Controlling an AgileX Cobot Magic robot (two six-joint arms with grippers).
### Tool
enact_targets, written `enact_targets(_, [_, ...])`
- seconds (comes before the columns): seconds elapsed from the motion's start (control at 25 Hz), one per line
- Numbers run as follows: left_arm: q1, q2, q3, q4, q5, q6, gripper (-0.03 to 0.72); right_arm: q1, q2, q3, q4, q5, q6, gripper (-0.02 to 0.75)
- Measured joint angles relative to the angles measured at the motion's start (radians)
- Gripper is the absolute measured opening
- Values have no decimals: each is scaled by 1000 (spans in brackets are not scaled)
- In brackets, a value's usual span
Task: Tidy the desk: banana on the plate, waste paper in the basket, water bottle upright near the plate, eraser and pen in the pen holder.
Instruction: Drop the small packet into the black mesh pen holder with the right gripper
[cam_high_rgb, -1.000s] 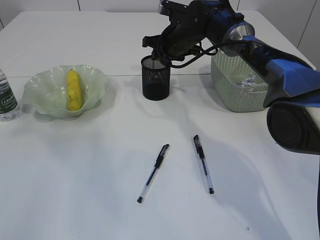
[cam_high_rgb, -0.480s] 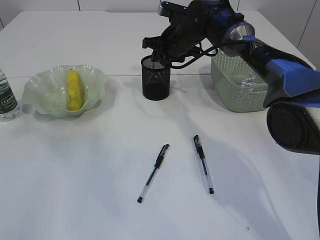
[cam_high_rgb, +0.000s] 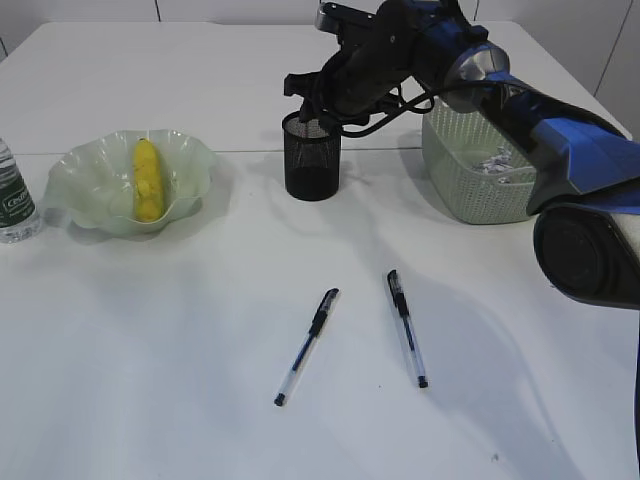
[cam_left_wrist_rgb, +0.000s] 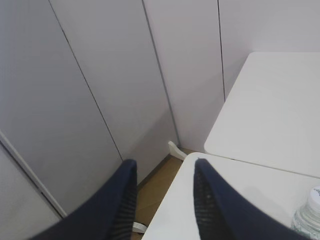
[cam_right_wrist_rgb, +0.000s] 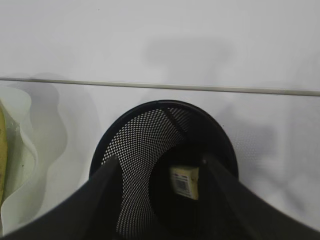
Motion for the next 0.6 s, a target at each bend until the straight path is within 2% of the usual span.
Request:
enact_targets(0.36, [0, 0, 0, 0, 0, 0, 262, 0, 0, -5, 0, 4, 0, 382])
enact_targets(0.6, [0, 0, 0, 0, 0, 0, 262, 0, 0, -138, -52, 119, -31, 383])
